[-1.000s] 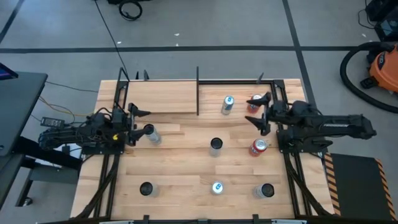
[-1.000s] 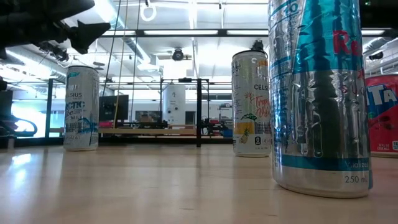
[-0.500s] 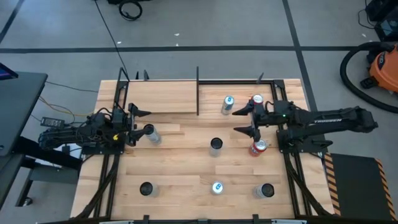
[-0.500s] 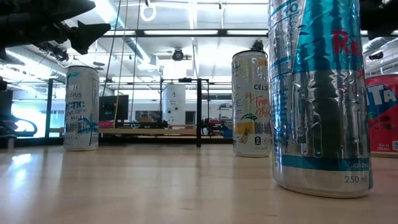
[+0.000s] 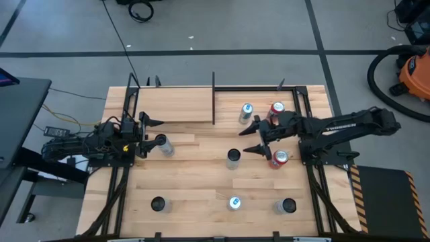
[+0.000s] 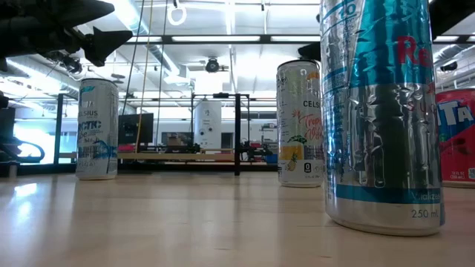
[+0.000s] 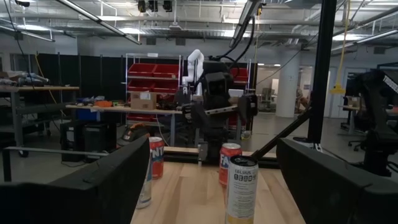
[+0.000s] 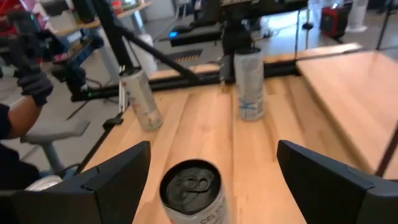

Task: Place canned beverage on shelf
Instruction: Put the top white yellow soda can on the shelf

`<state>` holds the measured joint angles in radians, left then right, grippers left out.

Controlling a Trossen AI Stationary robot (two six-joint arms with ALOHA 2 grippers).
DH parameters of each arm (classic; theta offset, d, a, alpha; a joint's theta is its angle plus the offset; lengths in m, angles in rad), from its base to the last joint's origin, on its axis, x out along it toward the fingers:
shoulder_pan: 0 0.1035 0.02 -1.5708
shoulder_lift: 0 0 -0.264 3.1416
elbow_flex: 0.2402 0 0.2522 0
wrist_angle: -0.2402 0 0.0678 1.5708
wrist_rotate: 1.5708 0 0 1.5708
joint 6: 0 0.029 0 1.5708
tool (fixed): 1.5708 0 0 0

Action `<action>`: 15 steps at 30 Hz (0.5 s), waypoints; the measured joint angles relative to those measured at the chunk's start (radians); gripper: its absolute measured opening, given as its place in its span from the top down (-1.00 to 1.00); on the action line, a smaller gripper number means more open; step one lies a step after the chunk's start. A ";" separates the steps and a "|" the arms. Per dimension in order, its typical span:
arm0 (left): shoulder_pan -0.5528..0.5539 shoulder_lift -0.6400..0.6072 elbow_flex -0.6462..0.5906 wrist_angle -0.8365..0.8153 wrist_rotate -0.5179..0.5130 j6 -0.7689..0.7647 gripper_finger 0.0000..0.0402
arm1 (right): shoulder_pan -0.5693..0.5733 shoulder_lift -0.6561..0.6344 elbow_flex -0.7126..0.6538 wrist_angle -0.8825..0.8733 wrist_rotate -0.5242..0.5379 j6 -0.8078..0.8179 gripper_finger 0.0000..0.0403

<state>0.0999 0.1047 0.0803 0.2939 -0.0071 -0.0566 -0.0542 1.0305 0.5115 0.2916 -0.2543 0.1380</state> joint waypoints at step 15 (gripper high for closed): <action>0.000 0.000 0.000 0.001 0.000 -0.002 -0.76 | 0.088 0.213 0.012 0.121 -0.002 -0.029 -0.78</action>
<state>0.0998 0.1047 0.0803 0.2947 -0.0071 -0.0586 0.0343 1.2437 0.5236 0.4122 -0.2559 0.1092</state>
